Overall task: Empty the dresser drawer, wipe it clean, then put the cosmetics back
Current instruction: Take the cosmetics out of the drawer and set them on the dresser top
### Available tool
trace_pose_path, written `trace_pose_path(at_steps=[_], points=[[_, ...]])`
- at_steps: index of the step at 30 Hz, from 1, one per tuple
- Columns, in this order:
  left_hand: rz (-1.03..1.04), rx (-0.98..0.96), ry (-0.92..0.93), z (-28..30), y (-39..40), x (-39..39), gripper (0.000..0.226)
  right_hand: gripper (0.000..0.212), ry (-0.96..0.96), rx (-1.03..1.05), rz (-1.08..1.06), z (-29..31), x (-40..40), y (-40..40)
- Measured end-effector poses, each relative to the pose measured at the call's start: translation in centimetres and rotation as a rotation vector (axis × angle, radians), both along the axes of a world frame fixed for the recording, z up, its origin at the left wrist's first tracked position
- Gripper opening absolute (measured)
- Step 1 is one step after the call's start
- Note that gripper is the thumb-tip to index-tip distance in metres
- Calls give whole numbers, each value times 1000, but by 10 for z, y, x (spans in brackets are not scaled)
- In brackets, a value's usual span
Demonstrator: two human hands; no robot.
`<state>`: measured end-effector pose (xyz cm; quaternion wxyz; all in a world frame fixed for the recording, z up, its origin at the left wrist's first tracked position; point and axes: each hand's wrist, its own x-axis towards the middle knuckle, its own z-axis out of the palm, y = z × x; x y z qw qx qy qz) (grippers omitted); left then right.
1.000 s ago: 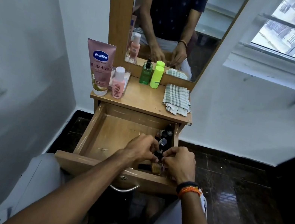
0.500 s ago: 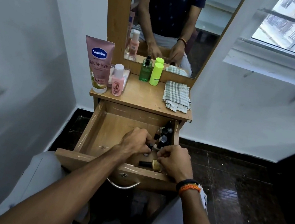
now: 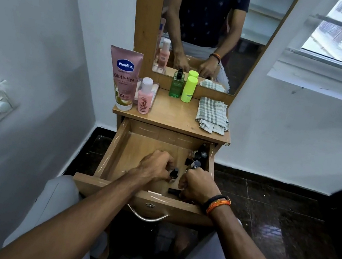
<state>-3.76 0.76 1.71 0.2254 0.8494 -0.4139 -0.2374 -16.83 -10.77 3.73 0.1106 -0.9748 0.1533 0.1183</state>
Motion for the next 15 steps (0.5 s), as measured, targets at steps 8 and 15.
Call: trace_pose_path(at_steps=[8, 15], points=[[-39, -50, 0, 0, 2, 4, 23, 19, 54, -25, 61, -3, 4, 2], [-52, -55, 57, 2, 4, 10, 37, 15, -165, 298, -179, 13, -12, -10]])
